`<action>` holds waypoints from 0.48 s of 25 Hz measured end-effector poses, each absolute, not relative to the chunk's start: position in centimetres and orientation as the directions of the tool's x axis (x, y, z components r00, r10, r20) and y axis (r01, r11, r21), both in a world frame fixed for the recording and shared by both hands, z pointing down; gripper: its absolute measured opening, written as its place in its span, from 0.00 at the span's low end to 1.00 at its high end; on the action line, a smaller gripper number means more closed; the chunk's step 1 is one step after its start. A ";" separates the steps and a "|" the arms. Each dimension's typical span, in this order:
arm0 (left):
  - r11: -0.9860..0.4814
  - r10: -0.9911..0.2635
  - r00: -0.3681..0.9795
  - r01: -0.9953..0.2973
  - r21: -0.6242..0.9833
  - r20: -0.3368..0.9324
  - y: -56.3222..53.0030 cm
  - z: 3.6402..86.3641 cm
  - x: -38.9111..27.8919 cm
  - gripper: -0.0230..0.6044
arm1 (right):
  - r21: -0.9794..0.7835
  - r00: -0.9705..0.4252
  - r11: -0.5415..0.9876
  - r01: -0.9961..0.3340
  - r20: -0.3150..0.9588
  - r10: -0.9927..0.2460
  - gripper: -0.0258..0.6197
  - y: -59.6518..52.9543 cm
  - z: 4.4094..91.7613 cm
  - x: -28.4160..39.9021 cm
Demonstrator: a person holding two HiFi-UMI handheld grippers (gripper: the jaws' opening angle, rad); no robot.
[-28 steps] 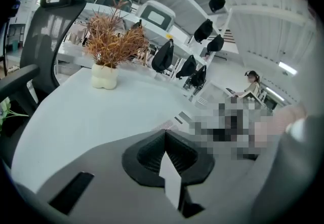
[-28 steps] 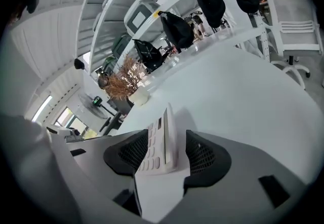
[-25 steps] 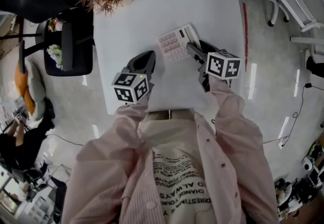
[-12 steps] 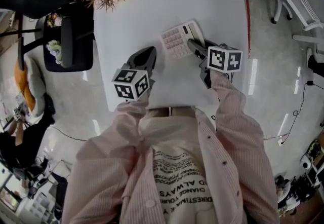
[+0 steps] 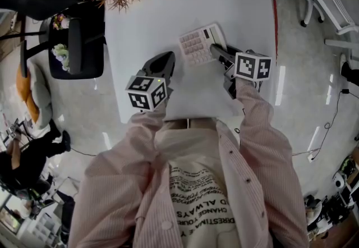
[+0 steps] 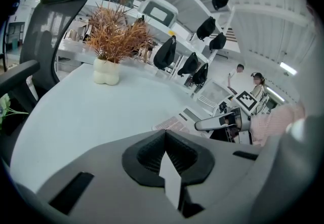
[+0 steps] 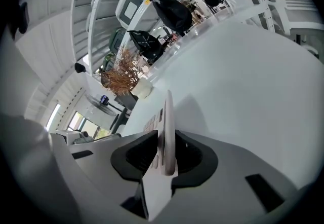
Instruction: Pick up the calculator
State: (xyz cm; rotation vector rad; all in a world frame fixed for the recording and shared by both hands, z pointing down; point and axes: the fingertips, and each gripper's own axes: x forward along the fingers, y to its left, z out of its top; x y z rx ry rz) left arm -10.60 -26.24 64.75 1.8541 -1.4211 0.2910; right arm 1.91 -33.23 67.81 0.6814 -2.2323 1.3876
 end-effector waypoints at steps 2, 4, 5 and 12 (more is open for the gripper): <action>-0.087 -0.723 0.353 -0.899 0.428 0.594 -26.2 64.7 -10.6 0.04 | -0.709 -0.796 0.368 -0.601 0.574 -0.194 0.18 -33.3 67.6 2.0; -0.088 -0.724 0.353 -0.900 0.427 0.593 -26.0 64.6 -10.6 0.04 | -0.722 -0.801 0.352 -0.596 0.562 -0.204 0.17 -33.3 67.4 2.0; -0.087 -0.726 0.352 -0.899 0.429 0.591 -26.0 64.5 -10.6 0.04 | -0.729 -0.805 0.343 -0.592 0.555 -0.210 0.17 -33.3 67.3 2.0; -0.092 -0.746 0.350 -0.897 0.433 0.567 -25.8 63.2 -10.5 0.04 | -0.782 -0.823 0.268 -0.563 0.500 -0.271 0.15 -33.5 66.1 2.3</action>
